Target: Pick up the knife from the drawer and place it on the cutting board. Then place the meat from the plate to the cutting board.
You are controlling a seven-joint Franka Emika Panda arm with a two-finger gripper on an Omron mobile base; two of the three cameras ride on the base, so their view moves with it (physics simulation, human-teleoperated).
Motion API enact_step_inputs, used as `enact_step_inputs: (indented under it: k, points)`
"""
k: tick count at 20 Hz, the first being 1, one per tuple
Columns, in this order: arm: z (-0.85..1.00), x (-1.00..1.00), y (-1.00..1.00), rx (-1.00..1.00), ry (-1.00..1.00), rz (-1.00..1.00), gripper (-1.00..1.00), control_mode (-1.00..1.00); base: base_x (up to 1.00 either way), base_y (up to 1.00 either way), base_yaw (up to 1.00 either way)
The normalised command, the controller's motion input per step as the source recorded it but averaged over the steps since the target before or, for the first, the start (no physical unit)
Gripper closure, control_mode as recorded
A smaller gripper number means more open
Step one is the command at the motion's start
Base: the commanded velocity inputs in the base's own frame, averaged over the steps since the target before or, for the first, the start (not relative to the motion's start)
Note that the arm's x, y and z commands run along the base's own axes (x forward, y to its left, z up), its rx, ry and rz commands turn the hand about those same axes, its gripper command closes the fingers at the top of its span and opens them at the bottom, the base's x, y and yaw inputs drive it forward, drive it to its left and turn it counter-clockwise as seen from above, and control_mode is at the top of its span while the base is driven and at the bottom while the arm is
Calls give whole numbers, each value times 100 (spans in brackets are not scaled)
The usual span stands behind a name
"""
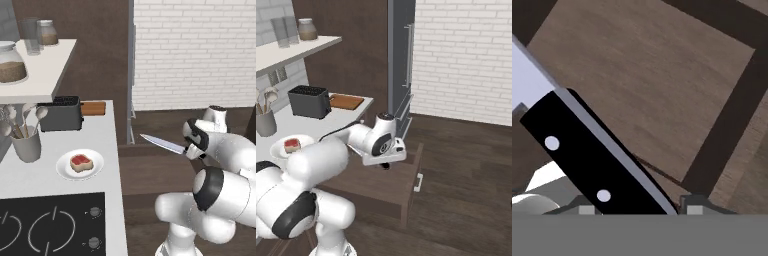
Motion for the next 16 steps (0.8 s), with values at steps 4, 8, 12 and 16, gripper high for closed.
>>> enact_step_inputs:
  k: [4,8,12,16]
  points:
    - [100,-70,3,0,-7,-15,100,-100,0,0,0]
    - [100,-56,27,-5,-2,-15,100,-100,0,0,0]
    - [93,-14,82,-23,-2,-16,100,-100,0,0,0]
    - [29,-3,100,-30,0,-8,100,-100,0,0,0]
